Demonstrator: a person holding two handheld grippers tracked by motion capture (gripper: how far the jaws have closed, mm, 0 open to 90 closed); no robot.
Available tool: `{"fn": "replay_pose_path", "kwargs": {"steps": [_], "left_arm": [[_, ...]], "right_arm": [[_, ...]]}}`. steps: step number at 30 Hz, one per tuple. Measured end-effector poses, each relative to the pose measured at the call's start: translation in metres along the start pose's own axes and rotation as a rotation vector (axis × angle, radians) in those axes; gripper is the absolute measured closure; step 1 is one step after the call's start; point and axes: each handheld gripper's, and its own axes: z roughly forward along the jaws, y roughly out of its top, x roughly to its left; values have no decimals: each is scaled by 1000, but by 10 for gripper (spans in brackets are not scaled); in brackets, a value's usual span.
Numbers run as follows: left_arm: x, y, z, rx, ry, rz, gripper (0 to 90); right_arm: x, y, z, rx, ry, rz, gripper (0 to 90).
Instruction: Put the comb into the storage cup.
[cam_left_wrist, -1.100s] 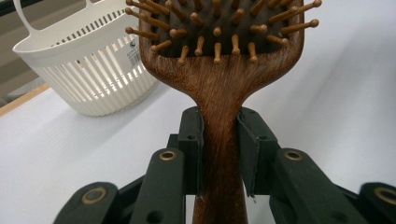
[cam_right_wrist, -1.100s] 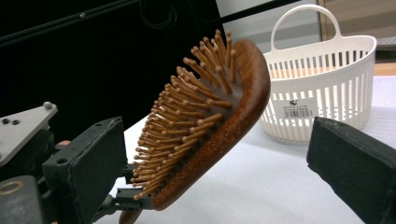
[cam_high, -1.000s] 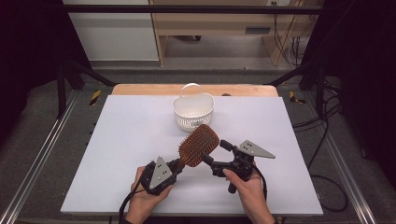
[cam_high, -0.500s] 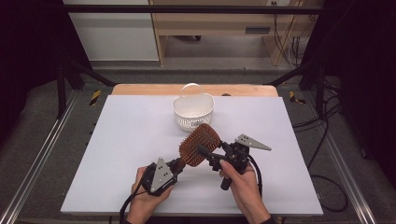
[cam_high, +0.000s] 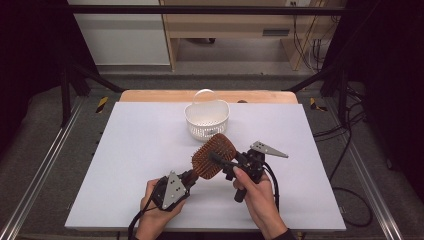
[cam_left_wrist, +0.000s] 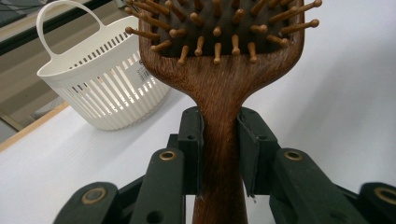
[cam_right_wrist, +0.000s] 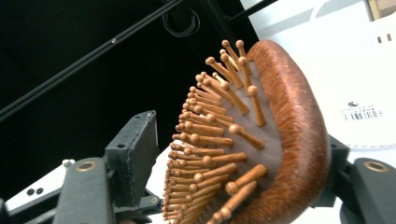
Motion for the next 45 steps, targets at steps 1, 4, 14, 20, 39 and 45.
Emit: {"fn": "replay_pose_path", "kwargs": {"steps": [1, 4, 14, 20, 39, 45], "left_arm": [[0, 0, 0, 0, 0, 0, 722], [-2, -3, 2, 4, -6, 0, 721], [-1, -4, 5, 20, -9, -7, 722], [0, -1, 6, 18, -7, -14, 721], [29, -2, -18, -84, 90, -229, 317], [54, -37, -53, -72, 227, -320, 107]], "right_arm": [[0, 0, 0, 0, 0, 0, 324], [-3, -3, -1, 1, -13, 6, 378], [-6, -5, -3, -8, 12, 42, 474], [-3, -3, -3, -15, 12, 30, 507], [-9, 41, -7, -114, -90, -7, 525], [-14, 65, -5, -131, -139, -28, 524]]}}
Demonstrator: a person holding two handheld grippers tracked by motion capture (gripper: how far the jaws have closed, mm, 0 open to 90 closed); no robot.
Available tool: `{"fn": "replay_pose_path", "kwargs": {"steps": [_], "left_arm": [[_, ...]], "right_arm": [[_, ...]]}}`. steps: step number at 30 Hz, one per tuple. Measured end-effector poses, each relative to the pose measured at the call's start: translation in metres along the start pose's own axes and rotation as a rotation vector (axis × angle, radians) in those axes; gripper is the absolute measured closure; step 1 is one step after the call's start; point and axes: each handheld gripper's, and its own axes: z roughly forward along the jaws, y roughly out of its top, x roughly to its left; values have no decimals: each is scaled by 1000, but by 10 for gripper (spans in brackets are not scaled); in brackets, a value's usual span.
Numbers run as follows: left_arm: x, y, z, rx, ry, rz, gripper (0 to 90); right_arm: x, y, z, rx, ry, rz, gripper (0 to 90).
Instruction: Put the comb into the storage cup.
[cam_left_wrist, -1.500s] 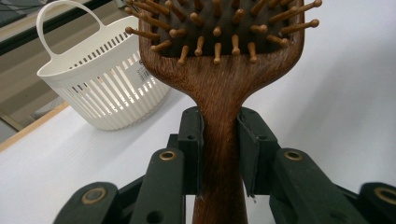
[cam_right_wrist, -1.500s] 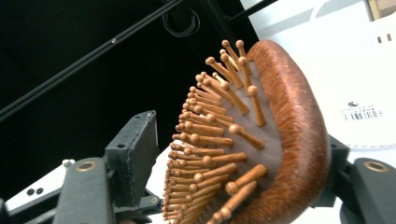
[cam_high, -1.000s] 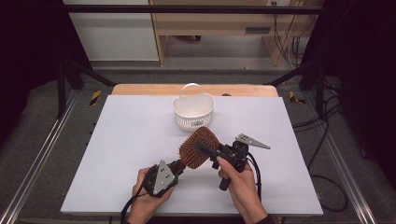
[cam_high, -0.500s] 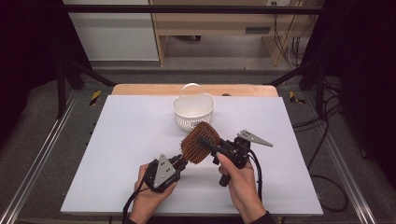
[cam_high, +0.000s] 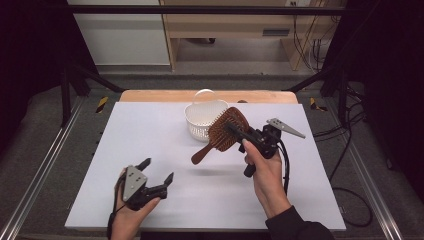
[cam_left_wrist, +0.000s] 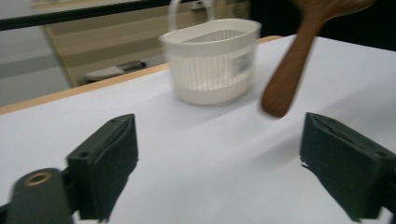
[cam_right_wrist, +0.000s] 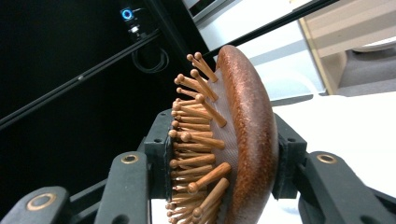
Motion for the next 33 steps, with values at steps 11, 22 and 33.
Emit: {"fn": "replay_pose_path", "kwargs": {"steps": [11, 22, 33], "left_arm": [[50, -31, -12, -12, 98, -122, 40], [54, -34, -15, -26, 115, -121, 36], [61, -36, -17, -43, 142, -125, 36]], "right_arm": [[-6, 16, 20, -27, -29, 1, 519], [-3, 29, 29, -19, -29, -13, 519], [5, 49, 41, -36, -29, -20, 518]]}}
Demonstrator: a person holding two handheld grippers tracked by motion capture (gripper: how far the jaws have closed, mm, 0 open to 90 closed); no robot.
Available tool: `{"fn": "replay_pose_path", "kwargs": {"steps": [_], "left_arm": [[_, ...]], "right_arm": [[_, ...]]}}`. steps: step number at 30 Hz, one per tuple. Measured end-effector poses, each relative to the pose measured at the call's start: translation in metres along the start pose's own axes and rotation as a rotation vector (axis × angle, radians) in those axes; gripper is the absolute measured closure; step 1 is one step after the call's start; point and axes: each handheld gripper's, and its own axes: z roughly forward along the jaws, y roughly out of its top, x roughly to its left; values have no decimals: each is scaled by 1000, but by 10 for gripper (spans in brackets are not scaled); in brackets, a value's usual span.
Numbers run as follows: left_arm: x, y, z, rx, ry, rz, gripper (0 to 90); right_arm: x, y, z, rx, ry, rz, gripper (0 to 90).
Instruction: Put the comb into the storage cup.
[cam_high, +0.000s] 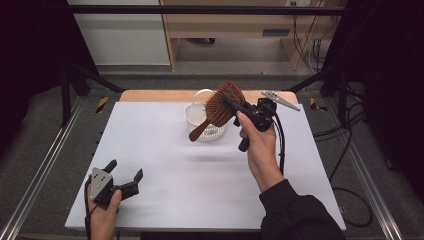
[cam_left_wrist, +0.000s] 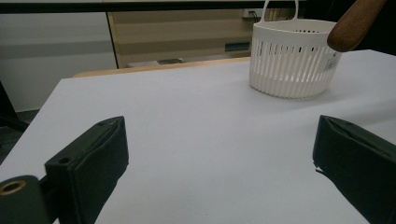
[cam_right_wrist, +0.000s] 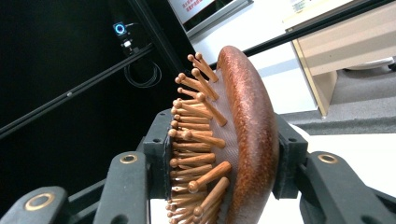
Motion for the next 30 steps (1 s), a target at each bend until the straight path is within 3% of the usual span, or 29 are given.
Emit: {"fn": "replay_pose_path", "kwargs": {"steps": [19, 30], "left_arm": [[1, -1, 0, -3, 4, -2, 36], [3, -1, 0, -12, 12, -10, 15]], "right_arm": [[8, 30, 27, -54, -17, -24, 517], [5, 43, 49, -79, -37, -35, 516]]}}
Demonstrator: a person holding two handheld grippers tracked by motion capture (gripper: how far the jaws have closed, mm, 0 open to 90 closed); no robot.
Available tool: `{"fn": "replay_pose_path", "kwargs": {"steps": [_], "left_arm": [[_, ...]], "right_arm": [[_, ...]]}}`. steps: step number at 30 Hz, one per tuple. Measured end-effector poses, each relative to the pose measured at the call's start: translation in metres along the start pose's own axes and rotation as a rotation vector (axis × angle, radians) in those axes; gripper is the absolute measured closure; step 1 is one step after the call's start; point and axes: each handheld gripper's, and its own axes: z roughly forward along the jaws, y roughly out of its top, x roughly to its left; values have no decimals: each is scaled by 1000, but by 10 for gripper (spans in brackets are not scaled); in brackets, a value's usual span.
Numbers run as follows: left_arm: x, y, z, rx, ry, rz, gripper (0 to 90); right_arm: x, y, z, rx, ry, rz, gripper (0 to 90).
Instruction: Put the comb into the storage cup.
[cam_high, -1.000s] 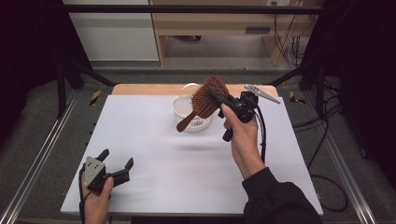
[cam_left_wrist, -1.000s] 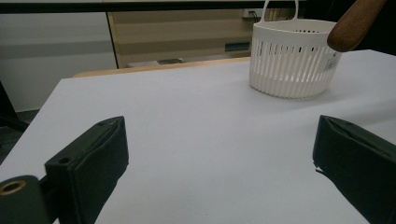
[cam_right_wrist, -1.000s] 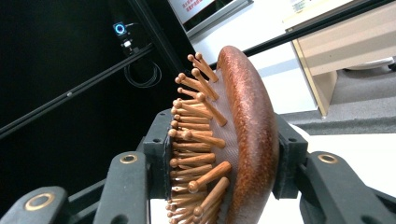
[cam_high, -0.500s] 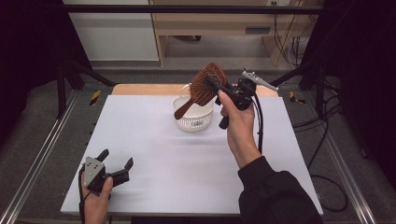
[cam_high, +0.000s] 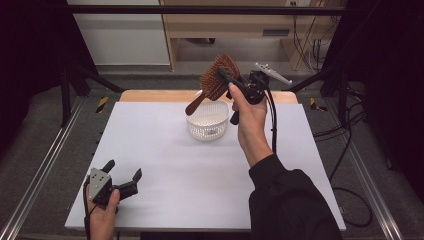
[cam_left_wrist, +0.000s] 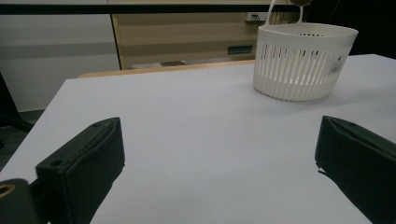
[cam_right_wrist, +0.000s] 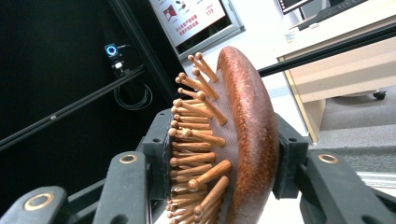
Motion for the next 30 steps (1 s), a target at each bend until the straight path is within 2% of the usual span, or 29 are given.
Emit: {"fn": "replay_pose_path", "kwargs": {"steps": [11, 16, 30], "left_arm": [[0, 0, 1, 0, -7, -9, 15], [0, 0, 1, -2, -12, -6, 15], [-1, -1, 2, -1, -21, -4, 19]], "right_arm": [[-3, 6, 12, -17, -16, -7, 516], [-10, 6, 17, -22, -32, -9, 516], [-22, 5, 19, -19, -67, -22, 516]]}}
